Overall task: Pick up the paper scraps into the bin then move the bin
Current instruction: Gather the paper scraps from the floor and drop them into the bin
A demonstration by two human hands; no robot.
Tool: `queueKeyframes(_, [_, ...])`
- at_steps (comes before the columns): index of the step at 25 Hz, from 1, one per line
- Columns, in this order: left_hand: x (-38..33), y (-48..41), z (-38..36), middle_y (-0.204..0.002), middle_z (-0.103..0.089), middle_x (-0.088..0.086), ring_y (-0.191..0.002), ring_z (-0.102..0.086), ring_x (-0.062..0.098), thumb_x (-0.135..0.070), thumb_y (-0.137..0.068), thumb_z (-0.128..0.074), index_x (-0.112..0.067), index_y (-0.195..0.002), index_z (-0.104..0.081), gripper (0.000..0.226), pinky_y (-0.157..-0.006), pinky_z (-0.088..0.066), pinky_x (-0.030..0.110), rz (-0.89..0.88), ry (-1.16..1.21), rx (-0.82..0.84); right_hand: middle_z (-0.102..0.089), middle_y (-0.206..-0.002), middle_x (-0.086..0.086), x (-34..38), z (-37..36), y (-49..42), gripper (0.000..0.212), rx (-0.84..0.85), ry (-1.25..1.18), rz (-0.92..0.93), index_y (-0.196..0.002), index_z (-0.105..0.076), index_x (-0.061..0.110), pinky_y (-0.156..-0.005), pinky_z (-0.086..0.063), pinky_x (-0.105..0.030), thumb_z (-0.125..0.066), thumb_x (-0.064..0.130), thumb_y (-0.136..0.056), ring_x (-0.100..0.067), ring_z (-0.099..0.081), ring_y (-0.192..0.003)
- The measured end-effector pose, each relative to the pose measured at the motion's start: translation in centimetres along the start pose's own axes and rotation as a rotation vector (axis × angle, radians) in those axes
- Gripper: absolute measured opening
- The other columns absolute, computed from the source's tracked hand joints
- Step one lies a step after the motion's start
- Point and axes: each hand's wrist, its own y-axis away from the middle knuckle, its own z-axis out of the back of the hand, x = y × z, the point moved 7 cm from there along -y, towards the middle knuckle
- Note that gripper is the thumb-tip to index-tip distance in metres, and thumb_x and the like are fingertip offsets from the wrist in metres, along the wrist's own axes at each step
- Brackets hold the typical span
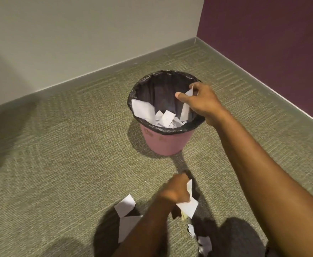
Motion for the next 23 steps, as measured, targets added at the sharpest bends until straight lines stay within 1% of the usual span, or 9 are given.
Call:
queueKeyframes(2, [-2.0,1.2,4.8,-0.1,-0.07,0.017,-0.09,-0.067,0.027,-0.005,-0.074,-0.077,0.003,-0.103,-0.067,0.032,-0.063,-0.047,0.026,-0.04,0.03,0.018,-0.068,-0.106,-0.002,0.0,0.4,0.0,0.04,-0.036,0.047,0.016,-0.115,-0.066,0.014,-0.088,-0.054,-0.037,-0.071,0.041,-0.085,-0.017,-0.064,-0.096])
queueKeyframes(4, [-3.7,3.0,10.2,-0.095,-0.068,0.014,-0.085,-0.064,0.025,-0.005,-0.075,-0.077,0.002,-0.103,-0.065,0.031,-0.061,-0.047,0.027,-0.071,0.061,0.006,-0.07,-0.087,0.0,0.3,1.2,0.1,0.011,-0.083,0.01,0.05,-0.087,-0.071,0.019,-0.08,-0.056,-0.04,-0.068,0.03,-0.088,-0.018,-0.066,-0.081])
queueKeyframes(6, [-5.3,4.6,15.7,-0.091,-0.069,0.011,-0.08,-0.066,0.025,-0.007,-0.075,-0.078,-0.001,-0.096,-0.065,0.025,-0.058,-0.05,0.029,-0.121,0.081,-0.102,-0.069,-0.076,0.0,0.1,2.3,0.4,0.014,-0.138,-0.05,0.035,-0.076,-0.069,0.02,-0.072,-0.058,-0.04,-0.064,0.017,-0.088,-0.018,-0.067,-0.072])
queueKeyframes(9, [-6.6,6.1,22.4,-0.09,-0.071,0.016,-0.079,-0.069,0.03,-0.004,-0.073,-0.078,0.002,-0.093,-0.066,0.023,-0.065,-0.058,0.041,-0.167,0.143,-0.337,-0.069,-0.074,-0.009,-1.2,3.6,1.6,0.016,-0.171,-0.082,-0.006,-0.082,-0.07,0.004,-0.054,-0.053,-0.027,-0.056,0.002,-0.089,-0.016,-0.064,-0.059])
queueKeyframes(11, [-6.8,5.6,25.1,-0.091,-0.07,0.019,-0.083,-0.069,0.032,-0.001,-0.073,-0.078,0.005,-0.092,-0.066,0.024,-0.072,-0.057,0.045,-0.155,0.206,-0.457,-0.068,-0.071,-0.013,-3.0,3.5,2.8,0.018,-0.162,-0.028,-0.031,-0.077,-0.068,-0.003,-0.059,-0.051,-0.027,-0.054,-0.003,-0.087,-0.016,-0.061,-0.058])
queueKeyframes(14, [-6.0,3.1,26.2,-0.09,-0.069,0.018,-0.086,-0.069,0.031,0.001,-0.072,-0.078,0.004,-0.087,-0.067,0.019,-0.077,-0.056,0.046,-0.081,0.231,-0.527,-0.066,-0.072,0.001,-5.6,2.9,4.1,0.021,-0.163,0.006,-0.113,-0.071,-0.066,0.014,-0.069,-0.053,-0.036,-0.058,0.002,-0.087,-0.017,-0.062,-0.069])
queueKeyframes(16, [-5.3,1.3,26.2,-0.086,-0.067,0.014,-0.085,-0.068,0.03,0.001,-0.071,-0.078,-0.001,-0.083,-0.066,0.017,-0.068,-0.056,0.04,-0.048,0.281,-0.55,-0.064,-0.076,0.003,-6.0,2.7,4.2,0.019,-0.161,-0.008,-0.119,-0.076,-0.062,0.021,-0.065,-0.051,-0.034,-0.061,0.006,-0.088,-0.018,-0.063,-0.072])
queueKeyframes(19, [-4.7,-0.3,25.7,-0.087,-0.066,0.008,-0.083,-0.067,0.028,-0.006,-0.071,-0.081,-0.005,-0.093,-0.064,0.028,-0.052,-0.049,0.028,-0.073,0.416,-0.531,-0.064,-0.074,-0.001,-5.9,2.9,4.3,0.01,-0.163,-0.04,-0.104,-0.084,-0.059,0.017,-0.059,-0.048,-0.03,-0.062,0.011,-0.09,-0.016,-0.063,-0.063])
queueKeyframes(23, [-4.6,-0.5,25.3,-0.105,-0.066,0.005,-0.086,-0.066,0.015,-0.032,-0.076,-0.08,-0.008,-0.113,-0.064,0.047,-0.058,-0.055,0.021,-0.159,0.376,-0.599,-0.066,-0.074,-0.006,-6.9,3.6,5.0,0.014,-0.243,-0.108,-0.114,-0.081,-0.057,0.013,-0.053,-0.048,-0.03,-0.059,0.018,-0.094,-0.016,-0.066,-0.056])
